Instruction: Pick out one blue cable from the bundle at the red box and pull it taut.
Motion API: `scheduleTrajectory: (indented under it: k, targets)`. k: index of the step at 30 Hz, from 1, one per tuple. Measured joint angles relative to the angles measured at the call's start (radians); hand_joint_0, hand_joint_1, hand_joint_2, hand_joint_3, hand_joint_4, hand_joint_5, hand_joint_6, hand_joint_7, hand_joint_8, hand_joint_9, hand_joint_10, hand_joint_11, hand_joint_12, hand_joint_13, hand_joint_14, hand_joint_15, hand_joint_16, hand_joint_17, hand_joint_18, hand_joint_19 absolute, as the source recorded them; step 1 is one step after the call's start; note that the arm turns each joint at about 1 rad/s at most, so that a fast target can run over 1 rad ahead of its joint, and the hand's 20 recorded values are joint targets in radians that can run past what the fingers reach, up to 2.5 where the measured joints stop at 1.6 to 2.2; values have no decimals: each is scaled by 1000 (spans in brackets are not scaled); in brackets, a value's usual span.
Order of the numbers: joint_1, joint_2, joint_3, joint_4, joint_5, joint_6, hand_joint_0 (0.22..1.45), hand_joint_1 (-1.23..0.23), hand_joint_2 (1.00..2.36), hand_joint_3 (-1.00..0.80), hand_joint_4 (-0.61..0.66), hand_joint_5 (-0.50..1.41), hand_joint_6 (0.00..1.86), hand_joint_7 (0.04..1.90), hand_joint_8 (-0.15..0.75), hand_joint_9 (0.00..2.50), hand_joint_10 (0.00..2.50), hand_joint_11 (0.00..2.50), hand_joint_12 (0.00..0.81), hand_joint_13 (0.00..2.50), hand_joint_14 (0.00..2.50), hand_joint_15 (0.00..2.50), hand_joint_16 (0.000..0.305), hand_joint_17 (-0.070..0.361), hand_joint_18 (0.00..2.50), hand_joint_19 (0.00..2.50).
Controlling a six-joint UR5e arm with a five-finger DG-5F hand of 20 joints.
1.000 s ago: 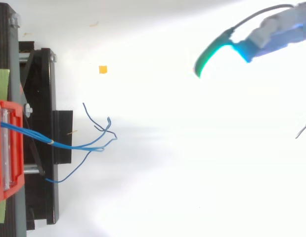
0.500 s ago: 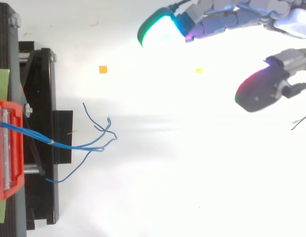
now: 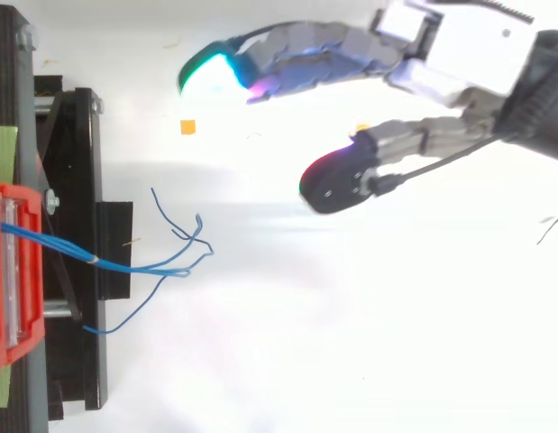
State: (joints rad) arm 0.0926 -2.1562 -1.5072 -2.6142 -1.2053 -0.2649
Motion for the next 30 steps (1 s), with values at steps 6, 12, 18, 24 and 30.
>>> scheduleTrajectory:
  k: [6, 12, 18, 24, 30]
  targets:
    - [11, -71, 78, 11, -39, 2, 477, -585, 1000, -500, 159, -204, 500, 530, 229, 547, 4, 118, 308, 405, 5, 134, 46, 103, 293, 399]
    - [25, -85, 99, 17, -63, 4, 482, -579, 1000, -500, 175, -187, 501, 584, 228, 550, 4, 122, 307, 407, 5, 140, 46, 103, 297, 400]
    - [31, -88, 100, 45, -89, 2, 487, -617, 1000, -500, 205, -173, 501, 651, 230, 553, 5, 146, 306, 419, 5, 148, 45, 102, 325, 416]
    - [34, -127, 104, 88, -103, 14, 485, -724, 1000, -500, 222, -167, 502, 703, 230, 565, 7, 183, 306, 447, 6, 169, 46, 103, 374, 417]
    - [45, -141, 106, 99, -94, 24, 469, -820, 1000, -500, 234, -170, 502, 737, 236, 565, 8, 218, 315, 484, 7, 194, 47, 106, 441, 425]
